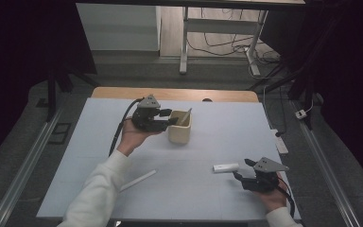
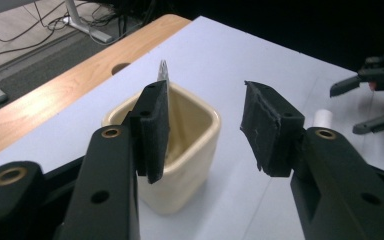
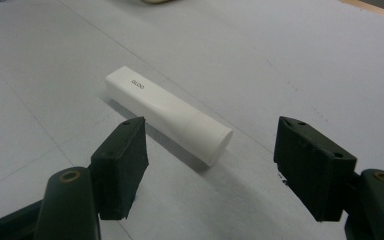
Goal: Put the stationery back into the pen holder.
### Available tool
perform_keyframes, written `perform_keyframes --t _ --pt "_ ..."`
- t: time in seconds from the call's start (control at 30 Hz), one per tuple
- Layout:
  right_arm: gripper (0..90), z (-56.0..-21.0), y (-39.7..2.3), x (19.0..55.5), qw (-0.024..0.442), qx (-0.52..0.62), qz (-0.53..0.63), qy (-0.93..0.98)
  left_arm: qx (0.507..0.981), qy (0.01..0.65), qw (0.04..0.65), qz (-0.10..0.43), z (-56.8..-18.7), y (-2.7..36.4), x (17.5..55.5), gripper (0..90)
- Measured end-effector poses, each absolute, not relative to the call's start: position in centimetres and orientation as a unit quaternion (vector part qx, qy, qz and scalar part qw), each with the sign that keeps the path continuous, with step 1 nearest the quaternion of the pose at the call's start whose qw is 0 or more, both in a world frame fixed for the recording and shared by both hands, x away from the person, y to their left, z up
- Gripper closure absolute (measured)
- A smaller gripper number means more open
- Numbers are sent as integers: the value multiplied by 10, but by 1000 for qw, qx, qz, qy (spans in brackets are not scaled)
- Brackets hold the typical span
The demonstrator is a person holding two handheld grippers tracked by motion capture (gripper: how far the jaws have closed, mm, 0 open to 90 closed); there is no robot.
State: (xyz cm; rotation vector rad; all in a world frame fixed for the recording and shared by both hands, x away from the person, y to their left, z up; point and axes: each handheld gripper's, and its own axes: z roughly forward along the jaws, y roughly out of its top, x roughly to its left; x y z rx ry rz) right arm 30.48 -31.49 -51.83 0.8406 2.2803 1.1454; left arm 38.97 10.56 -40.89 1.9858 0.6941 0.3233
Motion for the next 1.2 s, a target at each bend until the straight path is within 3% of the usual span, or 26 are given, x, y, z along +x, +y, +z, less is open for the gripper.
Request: perform_keyframes --t 0.53,1.2 --pt "291 -519 -315 305 223 304 415 828 835 283 454 129 -419 120 368 501" --pt "292 -519 -315 304 224 306 415 827 862 304 392 108 -445 131 364 383"
